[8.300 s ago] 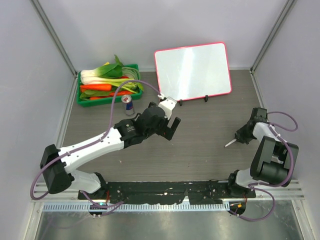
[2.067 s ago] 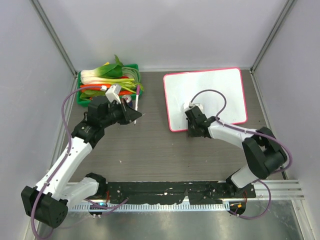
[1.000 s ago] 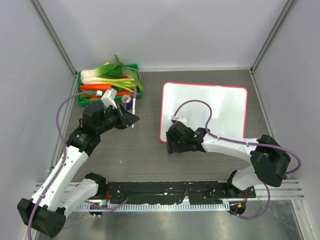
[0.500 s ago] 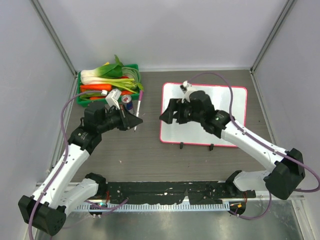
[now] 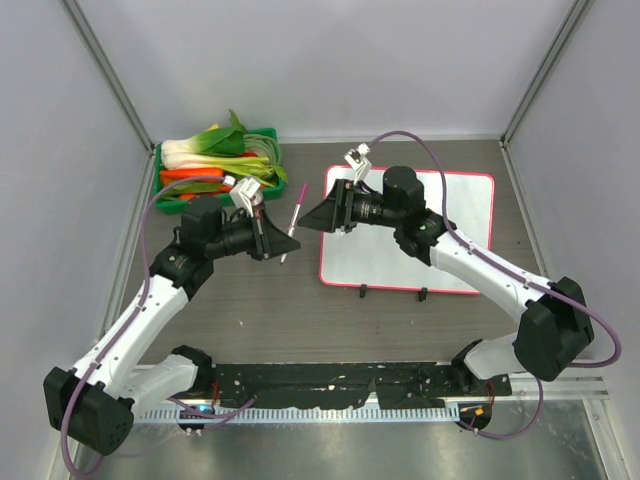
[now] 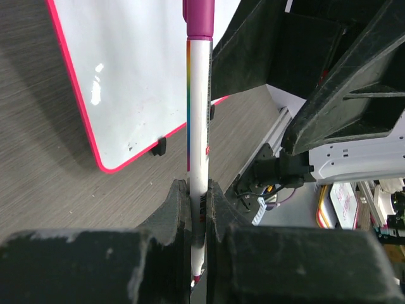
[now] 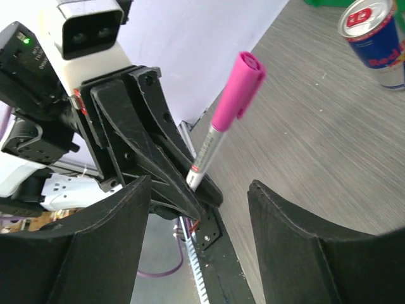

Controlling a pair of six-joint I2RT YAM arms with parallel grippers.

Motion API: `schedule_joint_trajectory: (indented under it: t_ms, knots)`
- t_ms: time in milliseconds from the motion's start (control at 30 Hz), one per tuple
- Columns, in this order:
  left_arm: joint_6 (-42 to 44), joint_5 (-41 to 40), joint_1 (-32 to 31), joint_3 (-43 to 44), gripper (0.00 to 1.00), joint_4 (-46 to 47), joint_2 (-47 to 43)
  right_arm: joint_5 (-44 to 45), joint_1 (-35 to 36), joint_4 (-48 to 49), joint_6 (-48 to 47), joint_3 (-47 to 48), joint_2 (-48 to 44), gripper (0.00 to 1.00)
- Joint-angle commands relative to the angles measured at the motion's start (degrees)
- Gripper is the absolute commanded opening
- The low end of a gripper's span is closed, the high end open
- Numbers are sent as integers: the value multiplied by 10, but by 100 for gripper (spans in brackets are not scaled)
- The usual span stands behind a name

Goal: Write a sentence on the whiteboard
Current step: Pass from the left arm to the right

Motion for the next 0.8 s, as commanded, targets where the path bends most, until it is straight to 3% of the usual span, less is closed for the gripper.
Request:
schedule_joint_trajectory:
  t_ms: [0, 233, 300, 333, 367, 400, 600, 700, 767]
  knots:
    - [1, 25, -14, 31, 0, 41, 8, -38, 4, 64, 27, 33, 20, 65]
    - [6, 31, -31, 38, 0, 44, 17, -49, 6, 90, 52, 37, 53, 44]
    - [9, 31, -35, 38, 0, 45, 18, -56, 6, 110, 66, 35, 58, 31]
    - [9, 30, -36, 38, 0, 45, 18, -58, 5, 126, 69, 35, 60, 18]
    - [10, 26, -37, 38, 0, 42, 18, -61, 6, 129, 74, 36, 60, 13]
    - [11, 24, -36, 39, 5, 35, 18, -59, 6, 129, 74, 38, 59, 2]
    - [30, -30, -36, 45, 55, -9, 0, -18, 5, 77, 27, 37, 28, 1]
    - [34, -48, -36, 48, 73, -18, -10, 9, 5, 63, 20, 28, 7, 1]
    - [29, -55, -35, 47, 79, -12, -13, 31, 6, 70, 21, 11, -11, 1]
